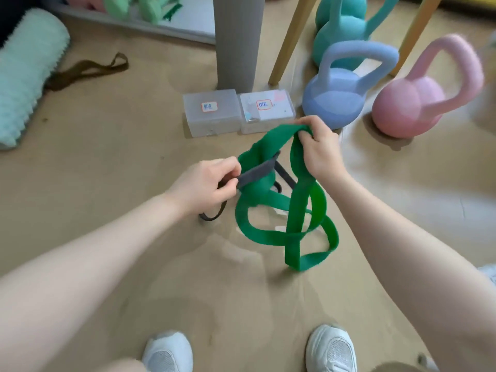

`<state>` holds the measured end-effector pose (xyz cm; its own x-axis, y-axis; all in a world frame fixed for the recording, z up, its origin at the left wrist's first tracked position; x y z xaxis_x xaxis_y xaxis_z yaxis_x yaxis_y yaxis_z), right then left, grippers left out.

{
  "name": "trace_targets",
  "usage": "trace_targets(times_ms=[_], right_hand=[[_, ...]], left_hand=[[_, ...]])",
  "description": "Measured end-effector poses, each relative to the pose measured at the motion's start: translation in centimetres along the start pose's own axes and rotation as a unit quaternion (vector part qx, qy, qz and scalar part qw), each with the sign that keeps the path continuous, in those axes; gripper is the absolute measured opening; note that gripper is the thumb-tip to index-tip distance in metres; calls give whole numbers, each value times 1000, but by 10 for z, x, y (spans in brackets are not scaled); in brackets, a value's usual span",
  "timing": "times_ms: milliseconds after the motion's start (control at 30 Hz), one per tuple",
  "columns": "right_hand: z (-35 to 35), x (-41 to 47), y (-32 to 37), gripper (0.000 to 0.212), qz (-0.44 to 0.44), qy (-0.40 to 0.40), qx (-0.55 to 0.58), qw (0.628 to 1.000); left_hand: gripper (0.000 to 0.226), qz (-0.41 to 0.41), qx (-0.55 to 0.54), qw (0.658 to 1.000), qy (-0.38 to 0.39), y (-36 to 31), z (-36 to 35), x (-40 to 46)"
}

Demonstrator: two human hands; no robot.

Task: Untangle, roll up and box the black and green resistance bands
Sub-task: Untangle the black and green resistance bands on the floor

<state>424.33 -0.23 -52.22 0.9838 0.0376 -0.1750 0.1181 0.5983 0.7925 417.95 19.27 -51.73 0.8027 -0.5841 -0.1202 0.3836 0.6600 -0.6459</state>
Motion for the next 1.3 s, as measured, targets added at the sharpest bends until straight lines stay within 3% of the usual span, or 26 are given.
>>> trace_targets(times_ms=[167, 300, 400, 467, 533, 567, 633, 733, 800, 933, 1000, 1067, 1133, 1200, 1300], right_hand=[[20, -4, -55, 28, -195, -114, 151, 962], [8, -16, -76, 19, -260, -102, 223, 934], [9, -28, -88, 22, -295, -151, 246, 911], [18, -39, -97, 23, -314, -204, 280, 884], [33, -51, -104, 18, -323, -253, 274, 870], [40, -57, -107, 16, -327, -269, 256, 869], [54, -64, -117, 19, -337, -278, 201, 877], [69, -67, -141, 17, -362, -239, 87, 897], [69, -72, -170, 19, -424, -169, 0, 890], [32, -74, -216, 31, -548, 52, -161, 819], [11, -45, -203, 42, -487, 98, -325, 805], [-34, -3, -160, 42, -272, 104, -407, 866], [-102, 12, -117, 34, -73, 173, -366, 911], [-157, 10, -103, 35, -11, 254, -353, 900], [-190, 7, -115, 45, -51, 279, -373, 884]], left_hand=[[34, 28, 45, 999, -4, 19, 15, -16], [9, 172, 49, 984, 5, 76, 22, -19], [4, 286, -106, 950, -61, 120, 25, -23], [7, 330, -282, 890, -136, 143, 21, -28], [11, 303, -431, 827, -197, 150, 17, -24], [13, 273, -450, 823, -213, 148, 19, -18], [20, 217, -429, 850, -216, 139, 26, -4], [22, 177, -428, 857, -225, 133, 30, 13], [22, 175, -441, 849, -234, 133, 30, 25], [11, 231, -359, 882, -201, 147, 16, 43], [9, 290, -311, 887, -182, 163, 2, 44], [26, 367, -246, 882, -165, 181, -11, 39], [50, 416, -132, 886, -156, 186, -14, 36], [62, 360, -9, 925, -120, 169, -18, 52], [58, 183, 141, 972, 40, 133, -63, 87]])
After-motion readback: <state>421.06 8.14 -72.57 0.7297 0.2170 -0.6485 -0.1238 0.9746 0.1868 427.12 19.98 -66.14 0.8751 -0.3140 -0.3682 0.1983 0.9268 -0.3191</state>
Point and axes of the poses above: each hand's wrist, its own x-axis towards the middle knuckle, its own z-axis out of the back of the hand, y = z × x, the point moved 10 cm from there along x, towards the middle knuckle, and after that the axes turned 13 degrees about y, right-handed, at the moved point
